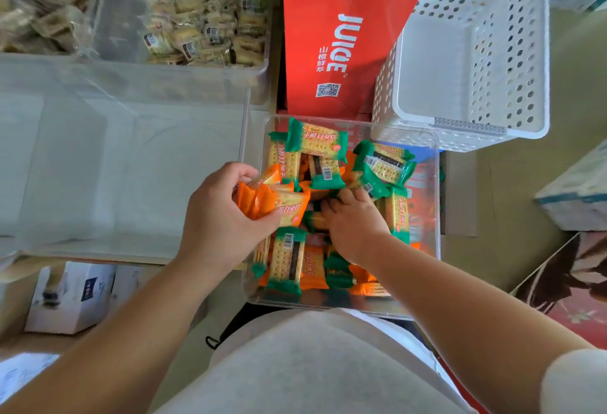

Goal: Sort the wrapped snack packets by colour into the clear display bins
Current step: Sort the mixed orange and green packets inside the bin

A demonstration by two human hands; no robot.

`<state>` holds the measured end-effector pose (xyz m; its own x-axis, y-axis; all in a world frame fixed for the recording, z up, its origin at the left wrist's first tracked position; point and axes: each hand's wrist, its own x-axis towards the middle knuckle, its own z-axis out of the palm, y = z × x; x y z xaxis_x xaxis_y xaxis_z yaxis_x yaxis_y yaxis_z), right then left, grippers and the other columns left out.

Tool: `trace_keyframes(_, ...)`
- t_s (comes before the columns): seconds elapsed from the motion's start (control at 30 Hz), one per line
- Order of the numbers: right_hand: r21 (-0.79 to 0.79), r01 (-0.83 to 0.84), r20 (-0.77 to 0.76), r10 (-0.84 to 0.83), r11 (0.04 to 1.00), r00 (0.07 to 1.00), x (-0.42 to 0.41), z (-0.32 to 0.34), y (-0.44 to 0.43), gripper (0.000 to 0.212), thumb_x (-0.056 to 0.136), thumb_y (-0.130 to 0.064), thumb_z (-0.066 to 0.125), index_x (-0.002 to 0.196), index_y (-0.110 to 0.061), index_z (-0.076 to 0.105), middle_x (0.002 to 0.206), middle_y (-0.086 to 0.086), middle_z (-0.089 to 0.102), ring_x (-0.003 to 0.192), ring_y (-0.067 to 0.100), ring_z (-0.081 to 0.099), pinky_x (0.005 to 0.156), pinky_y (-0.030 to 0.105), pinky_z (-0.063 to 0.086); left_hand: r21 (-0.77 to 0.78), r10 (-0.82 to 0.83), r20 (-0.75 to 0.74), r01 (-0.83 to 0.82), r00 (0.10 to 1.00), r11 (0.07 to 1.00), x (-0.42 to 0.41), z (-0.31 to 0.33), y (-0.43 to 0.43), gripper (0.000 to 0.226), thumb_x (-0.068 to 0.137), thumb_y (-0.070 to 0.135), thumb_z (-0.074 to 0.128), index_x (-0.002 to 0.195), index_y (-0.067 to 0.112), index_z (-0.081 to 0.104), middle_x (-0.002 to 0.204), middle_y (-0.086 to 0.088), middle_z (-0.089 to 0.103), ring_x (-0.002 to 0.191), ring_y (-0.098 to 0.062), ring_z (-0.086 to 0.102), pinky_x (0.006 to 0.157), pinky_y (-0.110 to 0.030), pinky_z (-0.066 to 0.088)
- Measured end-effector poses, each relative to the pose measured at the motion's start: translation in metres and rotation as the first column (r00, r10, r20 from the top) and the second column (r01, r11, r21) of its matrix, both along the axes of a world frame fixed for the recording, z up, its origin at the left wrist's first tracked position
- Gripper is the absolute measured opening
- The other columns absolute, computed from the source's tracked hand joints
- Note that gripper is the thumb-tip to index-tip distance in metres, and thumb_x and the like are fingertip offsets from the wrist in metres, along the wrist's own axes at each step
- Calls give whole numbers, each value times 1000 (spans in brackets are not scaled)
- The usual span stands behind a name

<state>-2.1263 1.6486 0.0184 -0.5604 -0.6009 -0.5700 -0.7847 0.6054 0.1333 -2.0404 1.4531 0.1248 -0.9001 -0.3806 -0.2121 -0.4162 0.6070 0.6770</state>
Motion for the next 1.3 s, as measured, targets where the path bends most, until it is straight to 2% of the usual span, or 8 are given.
trace_keyframes(0.13, 133, -29, -35, 34, 991, 999, 4, 1, -9, 57, 98, -34, 40, 150, -11, 35, 143, 7, 44, 126, 32, 34, 105, 46, 28, 5, -44, -5, 44, 999, 999, 1, -2, -1, 56, 71, 44, 86, 111, 38, 47, 109, 18, 55, 90, -4, 57, 66, -15, 46)
trace_keyframes(0.23, 163, -30, -38, 37, 986, 999, 4, 1, -16, 56, 99, -34, 39, 150, -12, 33, 145, 8, 44, 129, 33, 33, 107, 46, 25, 0, -67, 2, 67, 998, 998, -1, -4, -3, 57, 71, 45, 86, 113, 36, 49, 111, 18, 56, 96, -8, 59, 70, -20, 51)
trace_keyframes(0.43, 76, 42, -9, -41, 996, 999, 5, -4, -11, 52, 95, -36, 47, 143, -19, 39, 140, 8, 48, 126, 31, 34, 106, 45, 27, -16, -82, 13, 82, 997, 997, -2, -6, -8, 57, 72, 46, 85, 115, 34, 51, 114, 13, 60, 97, -11, 60, 73, -26, 56)
trace_keyframes(0.57, -50, 40, 9, -39, 998, 999, -1, -5, -2, 43, 96, -43, 48, 134, -23, 49, 134, 3, 54, 123, 29, 38, 104, 45, 27, -12, -73, 20, 73, 997, 997, -1, -5, -10, 56, 72, 46, 84, 116, 33, 52, 115, 12, 60, 97, -12, 62, 73, -31, 59)
trace_keyframes(0.8, -104, 31, 27, -28, 994, 999, -7, 2, 2, 59, 90, -57, 52, 138, -23, 48, 139, -1, 51, 129, 29, 37, 110, 46, 24, 16, -38, 20, 38, 999, 999, -2, -7, -11, 53, 72, 44, 85, 113, 33, 52, 113, 11, 61, 97, -13, 64, 73, -34, 60)
trace_keyframes(1.03, -67, 43, 47, -39, 997, 998, -4, 1, -3, 60, 88, -54, 53, 141, -25, 46, 144, -2, 46, 136, 29, 29, 116, 48, 15, 5, -63, 25, 63, 998, 998, -2, -5, -10, 58, 71, 43, 87, 116, 33, 51, 113, 13, 56, 99, -11, 59, 73, -25, 54)
trace_keyframes(1.17, -124, 31, 62, -23, 992, 998, -5, 7, 1, 54, 86, -54, 58, 132, -28, 50, 136, -5, 55, 132, 27, 35, 113, 47, 19, -13, -89, 17, 89, 996, 996, -1, -3, -8, 62, 68, 44, 88, 116, 32, 51, 112, 12, 55, 99, -11, 56, 71, -21, 50)
trace_keyframes(1.3, -197, -9, 39, 17, 980, 999, -6, 20, 10, 48, 88, -51, 58, 131, -31, 51, 132, -8, 56, 128, 26, 36, 109, 47, 23, -21, -124, 25, 125, 992, 992, -3, -2, -2, 68, 66, 45, 89, 121, 32, 52, 117, 13, 55, 104, -9, 55, 73, -20, 48)
